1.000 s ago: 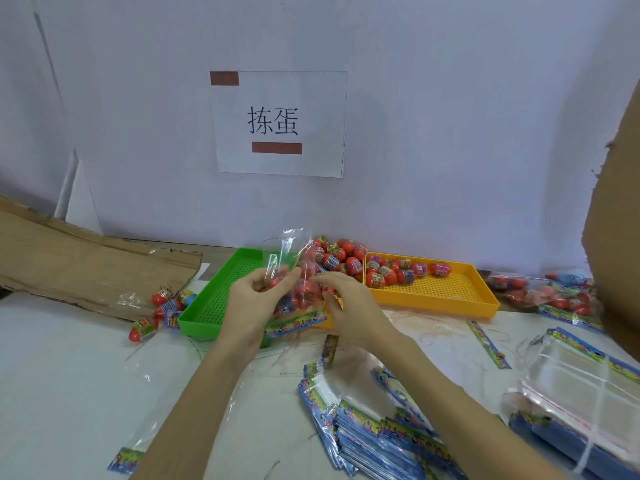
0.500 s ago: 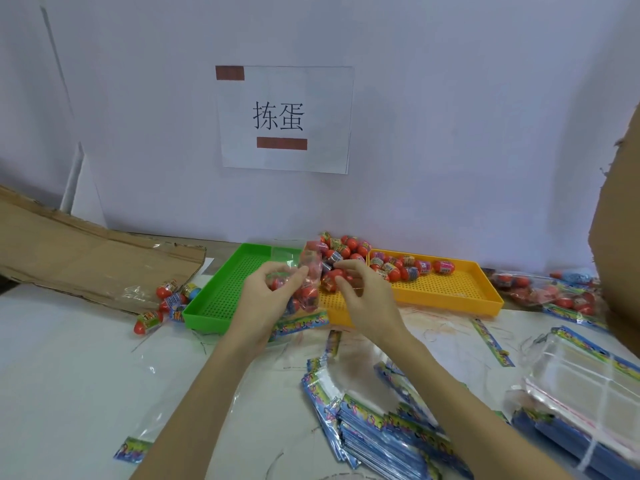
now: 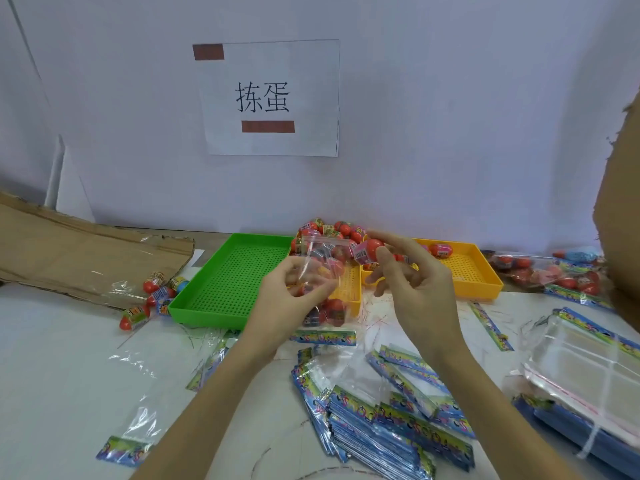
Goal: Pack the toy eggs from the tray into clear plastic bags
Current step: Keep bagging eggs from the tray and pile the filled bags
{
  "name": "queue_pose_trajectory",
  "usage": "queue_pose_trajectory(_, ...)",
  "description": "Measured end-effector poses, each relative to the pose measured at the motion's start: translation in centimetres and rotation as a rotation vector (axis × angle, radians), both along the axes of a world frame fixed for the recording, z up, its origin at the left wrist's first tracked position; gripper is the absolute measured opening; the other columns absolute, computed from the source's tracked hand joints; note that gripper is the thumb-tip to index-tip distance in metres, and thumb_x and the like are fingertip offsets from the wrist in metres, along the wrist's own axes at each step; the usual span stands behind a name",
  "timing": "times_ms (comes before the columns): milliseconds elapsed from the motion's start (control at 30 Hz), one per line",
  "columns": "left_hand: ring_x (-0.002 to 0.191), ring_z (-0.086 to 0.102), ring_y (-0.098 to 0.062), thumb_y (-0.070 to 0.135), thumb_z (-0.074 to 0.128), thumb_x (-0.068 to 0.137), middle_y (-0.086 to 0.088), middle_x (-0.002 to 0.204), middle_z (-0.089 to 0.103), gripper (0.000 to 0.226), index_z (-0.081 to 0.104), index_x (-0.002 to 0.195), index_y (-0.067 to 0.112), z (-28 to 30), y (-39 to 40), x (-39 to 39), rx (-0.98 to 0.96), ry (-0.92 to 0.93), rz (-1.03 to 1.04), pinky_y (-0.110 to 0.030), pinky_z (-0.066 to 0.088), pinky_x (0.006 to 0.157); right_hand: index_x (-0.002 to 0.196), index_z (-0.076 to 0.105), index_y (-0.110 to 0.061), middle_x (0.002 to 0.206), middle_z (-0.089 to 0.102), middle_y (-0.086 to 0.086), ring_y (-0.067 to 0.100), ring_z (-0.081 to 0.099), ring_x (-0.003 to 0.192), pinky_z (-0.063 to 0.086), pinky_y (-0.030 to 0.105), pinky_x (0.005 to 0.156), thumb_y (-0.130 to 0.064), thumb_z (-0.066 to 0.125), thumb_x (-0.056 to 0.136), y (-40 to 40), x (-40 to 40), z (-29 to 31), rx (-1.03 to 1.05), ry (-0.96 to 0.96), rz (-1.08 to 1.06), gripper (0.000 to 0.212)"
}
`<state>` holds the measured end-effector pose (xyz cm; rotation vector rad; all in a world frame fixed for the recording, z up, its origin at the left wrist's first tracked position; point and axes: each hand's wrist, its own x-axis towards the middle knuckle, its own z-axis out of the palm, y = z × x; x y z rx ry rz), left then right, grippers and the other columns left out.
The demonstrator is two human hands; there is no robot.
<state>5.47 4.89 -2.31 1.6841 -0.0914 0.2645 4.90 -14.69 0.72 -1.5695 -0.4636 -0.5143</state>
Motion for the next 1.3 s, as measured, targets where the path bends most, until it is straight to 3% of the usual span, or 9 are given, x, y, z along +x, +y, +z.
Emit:
queue_pose_trajectory(67, 0.095, 0.074, -0.007, 0.025, 0.088, 0.085, 0.01, 0.099, 0.079, 0.033, 0.07, 0.113, 0.027, 0.1, -0.6, -0.4, 0.053, -0.037, -0.025, -0.022, 0.059, 0.081, 0.127, 0.071, -0.023, 0.096, 0.07, 0.009, 0.017, 0.069, 0.063, 0.054, 0.022, 0.06, -0.018, 0.064, 0.102, 0.0, -0.3, 0.0, -0.054, -0.05, 0.002, 0.026)
queue_pose_trajectory(167, 0.091, 0.074, -0.01, 0.018, 0.086, 0.087, 0.008, 0.097, 0.078, 0.034, 0.069, 0.117, 0.024, 0.4, -1.3, -0.8, 0.105, -0.116, -0.067, -0.016, 0.055, 0.076, 0.127, 0.069, -0.021, 0.093, 0.07, -0.003, 0.014, 0.069, 0.06, 0.052, 0.021, 0.06, -0.017, 0.068, 0.1, 0.0, -0.6, 0.0, -0.222, -0.196, -0.096, 0.028)
queue_pose_trajectory(300, 0.092, 0.073, -0.022, 0.013, 0.084, 0.089, 0.003, 0.1, 0.078, 0.034, 0.068, 0.118, 0.022, 0.6, -1.8, -1.1, 0.096, -0.134, -0.109, -0.03, 0.062, 0.079, 0.122, 0.073, -0.014, 0.118, 0.072, -0.005, -0.007, 0.051, 0.073, 0.042, 0.004, 0.068, -0.017, 0.069, 0.099, -0.1, -0.2, -0.4, -0.567, -0.46, -0.39, 0.024)
queue_pose_trajectory(500, 0.096, 0.072, -0.012, 0.013, 0.084, 0.088, 0.011, 0.106, 0.076, 0.04, 0.066, 0.121, 0.028, 0.6, -1.7, -1.2, 0.146, -0.175, -0.088, -0.03, 0.059, 0.082, 0.124, 0.072, -0.023, 0.115, 0.072, -0.014, 0.005, 0.06, 0.054, 0.05, 0.015, 0.063, -0.027, 0.066, 0.1, -0.7, -0.1, -0.6, -0.57, -0.296, -0.24, 0.025)
queue_pose_trajectory(800, 0.09, 0.069, -0.006, 0.017, 0.085, 0.088, 0.011, 0.103, 0.074, 0.038, 0.068, 0.118, 0.031, 0.7, -1.8, -1.4, 0.177, -0.178, -0.111, -0.015, 0.05, 0.074, 0.114, 0.072, -0.025, 0.114, 0.063, -0.011, 0.008, 0.062, 0.057, 0.048, 0.022, 0.062, -0.023, 0.064, 0.102, -0.7, 0.0, -0.6, -0.601, -0.155, -0.12, 0.015)
queue_pose_trajectory(900, 0.093, 0.069, -0.007, 0.02, 0.086, 0.087, 0.011, 0.104, 0.075, 0.038, 0.068, 0.118, 0.031, 0.7, -2.0, -1.5, 0.157, -0.166, -0.121, -0.022, 0.055, 0.078, 0.115, 0.074, -0.022, 0.116, 0.064, -0.012, 0.011, 0.062, 0.055, 0.047, 0.021, 0.058, -0.021, 0.06, 0.104, -0.7, -0.1, -0.5, -0.578, -0.142, -0.044, 0.017)
queue_pose_trajectory(1033, 0.098, 0.072, -0.019, 0.008, 0.082, 0.089, 0.005, 0.106, 0.076, 0.039, 0.068, 0.122, 0.025, 0.6, -1.9, -1.3, 0.127, -0.157, -0.109, -0.05, 0.061, 0.088, 0.131, 0.067, -0.031, 0.132, 0.056, -0.023, 0.009, 0.065, 0.063, 0.05, 0.018, 0.062, -0.041, 0.059, 0.103, -0.7, -0.4, -0.6, -0.709, -0.133, 0.04, 0.032)
queue_pose_trajectory(1167, 0.096, 0.073, -0.016, 0.012, 0.086, 0.086, 0.005, 0.107, 0.077, 0.04, 0.069, 0.12, 0.024, 0.7, -1.8, -1.2, 0.103, -0.144, -0.109, -0.037, 0.063, 0.082, 0.138, 0.059, -0.038, 0.131, 0.049, -0.022, 0.008, 0.063, 0.066, 0.054, 0.026, 0.074, -0.053, 0.058, 0.097, -0.8, -0.3, -0.5, -0.886, -0.105, 0.009, 0.044)
queue_pose_trajectory(1300, 0.099, 0.075, -0.022, 0.021, 0.085, 0.088, 0.0, 0.106, 0.079, 0.031, 0.073, 0.116, 0.023, 0.8, -1.3, -1.1, 0.009, -0.113, -0.096, -0.033, 0.062, 0.085, 0.123, 0.066, -0.031, 0.119, 0.052, -0.019, 0.009, 0.062, 0.066, 0.053, 0.031, 0.076, -0.048, 0.063, 0.097, -1.3, -0.1, -0.2, -0.901, -0.063, -0.024, 0.032)
